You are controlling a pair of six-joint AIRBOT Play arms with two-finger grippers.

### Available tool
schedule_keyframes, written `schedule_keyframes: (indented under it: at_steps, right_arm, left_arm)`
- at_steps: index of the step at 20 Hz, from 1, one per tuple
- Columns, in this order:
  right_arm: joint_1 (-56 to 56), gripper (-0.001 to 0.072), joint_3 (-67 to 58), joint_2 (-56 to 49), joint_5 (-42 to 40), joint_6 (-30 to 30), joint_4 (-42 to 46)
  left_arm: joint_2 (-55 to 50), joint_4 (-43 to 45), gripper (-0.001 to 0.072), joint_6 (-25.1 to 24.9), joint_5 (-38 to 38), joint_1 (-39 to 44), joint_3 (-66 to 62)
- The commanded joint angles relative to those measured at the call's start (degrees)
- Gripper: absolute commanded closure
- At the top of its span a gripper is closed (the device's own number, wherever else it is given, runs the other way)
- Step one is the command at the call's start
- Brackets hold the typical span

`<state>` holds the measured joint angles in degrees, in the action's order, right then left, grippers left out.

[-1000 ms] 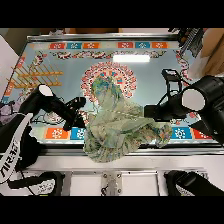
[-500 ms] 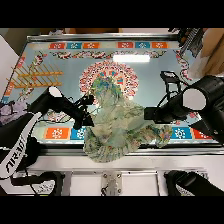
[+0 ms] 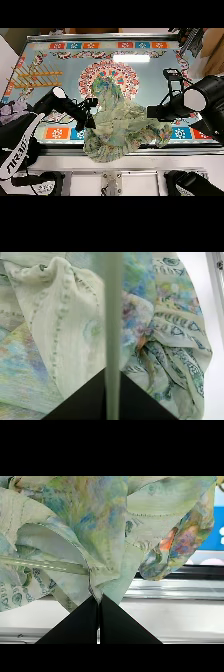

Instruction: Fold the clothes and pants, and hang the long-sleeved shirts on hangers.

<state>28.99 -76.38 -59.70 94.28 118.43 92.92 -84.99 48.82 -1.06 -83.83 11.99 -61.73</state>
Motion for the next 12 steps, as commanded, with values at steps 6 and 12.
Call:
schedule_keyframes:
  at_steps: [6,12]
  right_arm:
    - [0.1,0.0702,-0.1,0.0,-6.0,-2.3,0.4]
    - [3.5,0.0702,-0.1,0.0,-12.1,-3.2,-3.6]
  left_arm:
    - [0.0,0.1,0.0697,-0.7,-0.2,0.2,0.0]
    - [0.0,0.1,0.0697,-0.7,-0.1,0.2,0.0]
